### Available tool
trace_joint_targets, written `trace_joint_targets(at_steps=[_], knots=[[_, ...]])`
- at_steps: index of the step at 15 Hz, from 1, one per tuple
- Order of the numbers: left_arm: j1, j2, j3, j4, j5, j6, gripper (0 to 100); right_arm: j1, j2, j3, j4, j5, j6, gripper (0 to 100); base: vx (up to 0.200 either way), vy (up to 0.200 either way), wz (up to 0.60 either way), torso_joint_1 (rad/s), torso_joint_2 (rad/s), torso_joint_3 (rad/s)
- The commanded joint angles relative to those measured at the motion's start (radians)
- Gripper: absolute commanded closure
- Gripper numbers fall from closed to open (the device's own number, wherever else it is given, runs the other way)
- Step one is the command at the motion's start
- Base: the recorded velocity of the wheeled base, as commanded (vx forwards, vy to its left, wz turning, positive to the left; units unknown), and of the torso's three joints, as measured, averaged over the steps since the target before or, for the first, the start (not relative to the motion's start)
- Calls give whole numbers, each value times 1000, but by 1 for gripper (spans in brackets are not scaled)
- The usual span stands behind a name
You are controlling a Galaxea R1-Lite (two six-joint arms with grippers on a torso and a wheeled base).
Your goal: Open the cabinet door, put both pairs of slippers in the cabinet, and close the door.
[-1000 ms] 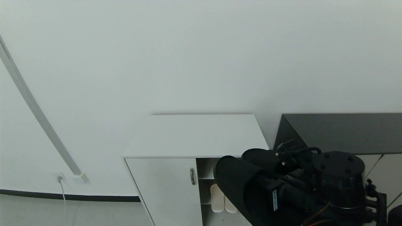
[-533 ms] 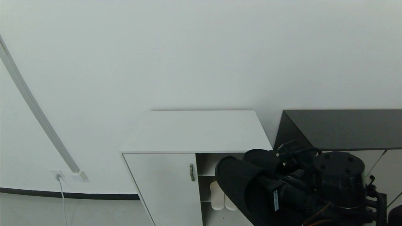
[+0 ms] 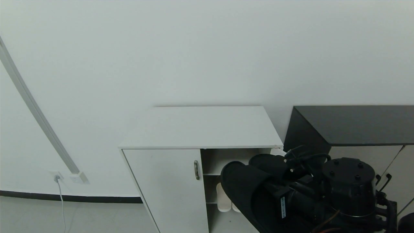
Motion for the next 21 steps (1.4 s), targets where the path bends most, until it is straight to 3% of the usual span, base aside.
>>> trace_joint_targets(at_steps=[1,21], knots=[[1,1,0,-1,0,-9,100,5,3,3,-1,-1,1,100,0,0,0,-173,408,222],[1,1,0,-1,0,-13,100,16,18,12,-3,1,-12,100,0,0,0,-192,510,320]])
